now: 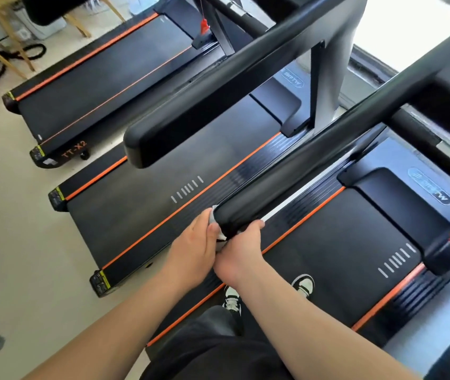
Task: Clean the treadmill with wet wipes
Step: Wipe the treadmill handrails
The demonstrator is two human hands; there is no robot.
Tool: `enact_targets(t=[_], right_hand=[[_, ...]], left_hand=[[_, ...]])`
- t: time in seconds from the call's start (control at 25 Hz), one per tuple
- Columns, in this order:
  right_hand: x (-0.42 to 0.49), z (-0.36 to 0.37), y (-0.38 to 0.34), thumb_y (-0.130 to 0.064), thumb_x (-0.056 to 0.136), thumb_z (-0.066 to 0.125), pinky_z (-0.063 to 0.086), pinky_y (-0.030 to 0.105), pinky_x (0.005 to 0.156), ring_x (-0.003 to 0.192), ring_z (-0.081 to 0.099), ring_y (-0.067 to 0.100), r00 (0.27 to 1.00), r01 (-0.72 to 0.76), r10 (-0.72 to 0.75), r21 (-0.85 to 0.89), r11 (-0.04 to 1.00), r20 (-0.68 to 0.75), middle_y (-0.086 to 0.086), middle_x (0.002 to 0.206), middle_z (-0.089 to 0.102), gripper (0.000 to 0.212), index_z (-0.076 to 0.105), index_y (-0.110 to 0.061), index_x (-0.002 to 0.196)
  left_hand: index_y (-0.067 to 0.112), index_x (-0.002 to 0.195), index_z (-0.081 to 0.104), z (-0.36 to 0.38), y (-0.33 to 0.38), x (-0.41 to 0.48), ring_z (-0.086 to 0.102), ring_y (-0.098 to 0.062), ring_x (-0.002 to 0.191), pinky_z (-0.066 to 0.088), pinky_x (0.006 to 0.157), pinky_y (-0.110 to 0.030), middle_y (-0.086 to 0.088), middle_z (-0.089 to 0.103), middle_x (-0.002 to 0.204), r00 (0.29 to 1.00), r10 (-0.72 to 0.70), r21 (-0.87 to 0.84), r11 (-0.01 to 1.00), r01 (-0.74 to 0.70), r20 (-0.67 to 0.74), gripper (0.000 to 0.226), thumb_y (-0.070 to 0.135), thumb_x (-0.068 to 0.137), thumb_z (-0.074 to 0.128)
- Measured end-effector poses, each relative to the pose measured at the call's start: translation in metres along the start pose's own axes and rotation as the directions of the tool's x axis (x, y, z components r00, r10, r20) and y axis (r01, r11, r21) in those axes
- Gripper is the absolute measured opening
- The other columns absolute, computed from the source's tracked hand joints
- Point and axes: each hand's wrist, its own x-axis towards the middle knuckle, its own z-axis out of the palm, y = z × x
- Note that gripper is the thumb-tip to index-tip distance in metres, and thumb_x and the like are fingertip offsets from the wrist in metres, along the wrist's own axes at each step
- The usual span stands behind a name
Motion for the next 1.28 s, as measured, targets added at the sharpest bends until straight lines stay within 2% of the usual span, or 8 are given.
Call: enact_targets(t=[0.12, 0.28, 0.36, 0.52, 0.76, 1.0, 1.16, 1.28], right_hand=[[-0.006, 0.006, -0.005, -0.088, 0.086, 0.028, 0.044, 0.041, 0.111, 0.118, 0.066, 0.031, 1.0, -0.027, 0.025, 0.141, 0.99, 0.014, 0.01, 0.119, 0.075, 0.091, 0.068, -0.018, 0.129], [-0.023, 0.013, -0.018, -0.083, 0.085, 0.034, 0.046, 0.049, 0.108, 0.112, 0.069, 0.038, 1.0, 0.012, -0.009, 0.17, 0.985, -0.015, 0.015, 0.12, 0.073, 0.087, 0.066, -0.016, 0.13], [-0.034, 0.017, -0.037, -0.075, 0.088, 0.037, 0.05, 0.043, 0.102, 0.103, 0.071, 0.034, 0.996, 0.058, -0.05, 0.101, 0.993, -0.08, 0.01, 0.115, 0.074, 0.075, 0.069, -0.017, 0.122], [-0.05, 0.032, -0.061, -0.07, 0.094, 0.033, 0.046, 0.033, 0.098, 0.12, 0.062, 0.023, 0.985, 0.116, -0.113, 0.016, 0.993, -0.132, -0.001, 0.136, 0.062, 0.058, 0.056, -0.024, 0.121], [-0.024, 0.048, -0.095, -0.086, 0.068, 0.016, 0.017, 0.052, 0.124, 0.155, 0.016, 0.026, 0.79, 0.393, -0.519, -0.38, 0.837, -0.327, 0.002, 0.171, 0.007, 0.112, 0.008, -0.026, 0.163], [-0.013, 0.0, -0.119, -0.076, 0.091, 0.034, 0.044, 0.032, 0.07, 0.102, 0.059, 0.013, 0.902, 0.343, -0.39, -0.242, 0.908, -0.183, -0.005, 0.124, 0.064, 0.068, 0.052, -0.031, 0.139], [-0.005, -0.01, -0.087, -0.092, 0.081, 0.03, 0.043, 0.037, 0.112, 0.127, 0.058, 0.015, 0.954, 0.271, -0.286, -0.152, 0.951, -0.092, -0.004, 0.138, 0.063, 0.089, 0.062, -0.03, 0.136], [-0.001, -0.015, -0.091, -0.085, 0.089, 0.029, 0.044, 0.039, 0.113, 0.124, 0.062, 0.02, 0.957, 0.265, -0.271, -0.072, 0.962, -0.105, 0.001, 0.131, 0.069, 0.079, 0.065, -0.028, 0.129]], left_hand=[[0.025, 0.095, 0.058, 0.003, 0.009, 0.016, 0.058, -0.022, 0.097, 0.042, 0.084, -0.036, 0.012, 0.063, 0.091, 0.983, -0.18, -0.261, 0.951, 0.168, -0.025, 0.03, 0.029, 0.109, 0.031], [0.021, 0.138, 0.06, -0.004, 0.014, 0.036, 0.046, -0.021, 0.138, 0.031, 0.113, -0.035, 0.002, 0.057, 0.145, 0.903, -0.395, -0.439, 0.791, 0.427, 0.168, 0.052, 0.044, 0.109, 0.023], [0.024, 0.127, 0.063, 0.004, 0.018, 0.024, 0.053, -0.021, 0.127, 0.038, 0.105, -0.036, 0.004, 0.064, 0.131, 0.934, -0.346, -0.473, 0.81, 0.347, 0.093, 0.045, 0.039, 0.109, 0.025], [0.018, 0.135, 0.048, 0.017, 0.026, 0.004, 0.05, -0.013, 0.117, 0.039, 0.095, -0.03, 0.005, 0.057, 0.126, 0.986, -0.058, -0.227, 0.974, 0.022, -0.154, 0.034, 0.031, 0.108, 0.032], [0.019, 0.15, 0.025, 0.002, 0.059, 0.077, 0.058, -0.028, 0.12, 0.05, 0.091, -0.048, -0.005, 0.054, 0.136, 0.976, 0.141, 0.281, 0.942, -0.184, 0.167, 0.052, 0.044, 0.105, 0.033], [0.006, 0.156, 0.019, 0.007, 0.061, 0.052, 0.054, -0.029, 0.118, 0.045, 0.1, -0.039, -0.01, 0.049, 0.138, 0.968, 0.246, 0.512, 0.826, -0.237, 0.052, 0.063, 0.04, 0.105, 0.03], [0.01, 0.145, 0.033, 0.002, 0.083, 0.091, 0.056, -0.034, 0.118, 0.046, 0.094, -0.047, -0.012, 0.054, 0.132, 0.972, 0.115, 0.358, 0.916, -0.184, 0.206, 0.054, 0.047, 0.106, 0.028], [0.014, 0.111, 0.044, 0.003, 0.11, 0.123, 0.06, -0.037, 0.11, 0.046, 0.089, -0.046, -0.013, 0.061, 0.119, 0.962, 0.037, 0.209, 0.973, -0.096, 0.27, 0.043, 0.052, 0.106, 0.024]])
